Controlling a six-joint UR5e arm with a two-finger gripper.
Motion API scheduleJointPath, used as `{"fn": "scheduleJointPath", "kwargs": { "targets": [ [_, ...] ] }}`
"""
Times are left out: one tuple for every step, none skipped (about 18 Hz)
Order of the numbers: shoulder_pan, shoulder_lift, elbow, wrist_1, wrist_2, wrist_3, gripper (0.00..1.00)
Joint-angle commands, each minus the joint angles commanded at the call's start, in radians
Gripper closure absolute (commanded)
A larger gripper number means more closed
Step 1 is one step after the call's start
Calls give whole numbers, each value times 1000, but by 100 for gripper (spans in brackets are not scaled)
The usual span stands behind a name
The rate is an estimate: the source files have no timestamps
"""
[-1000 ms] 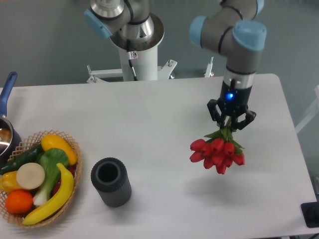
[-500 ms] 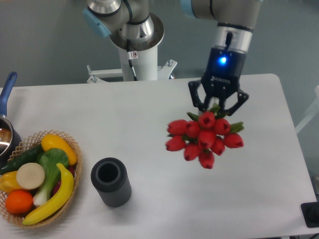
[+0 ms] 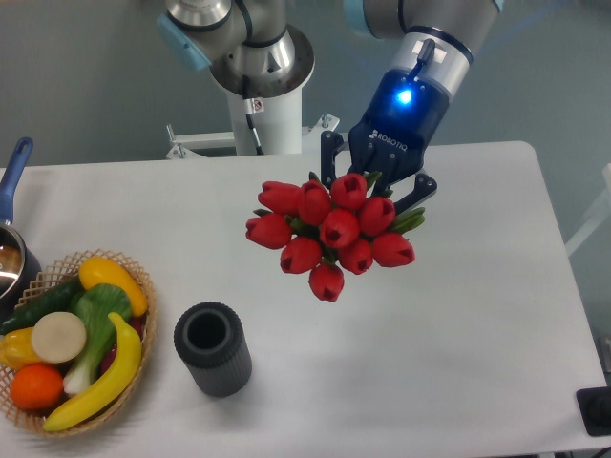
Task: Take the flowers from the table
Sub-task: 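Lift the gripped tulip bunch up off the table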
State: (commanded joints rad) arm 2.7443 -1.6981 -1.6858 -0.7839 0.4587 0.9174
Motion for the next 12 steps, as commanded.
{"fn": "scheduleJointPath", "kwargs": {
  "targets": [
    [0,0,0,0,-5,-2,67],
    [-2,0,-2,0,-11,-2,67],
    [-3,-2,2,0,-15,0,67],
    [-6,-2,5,0,-17,0,67],
    [-8,-2,5,0,-18,0,67],
    [-8,-2,6,0,-18,0,67],
    [-6,-2,6,0,-20,-2,67],
    [-5,0,6,2,-26,-2,67],
    [-3,-2,6,2,-41,0,67],
    [0,0,6,0,-57,0,67],
    [0,0,3,0,-61,0,67],
    [2,0,3,2,-61,0,67]
  ]
}}
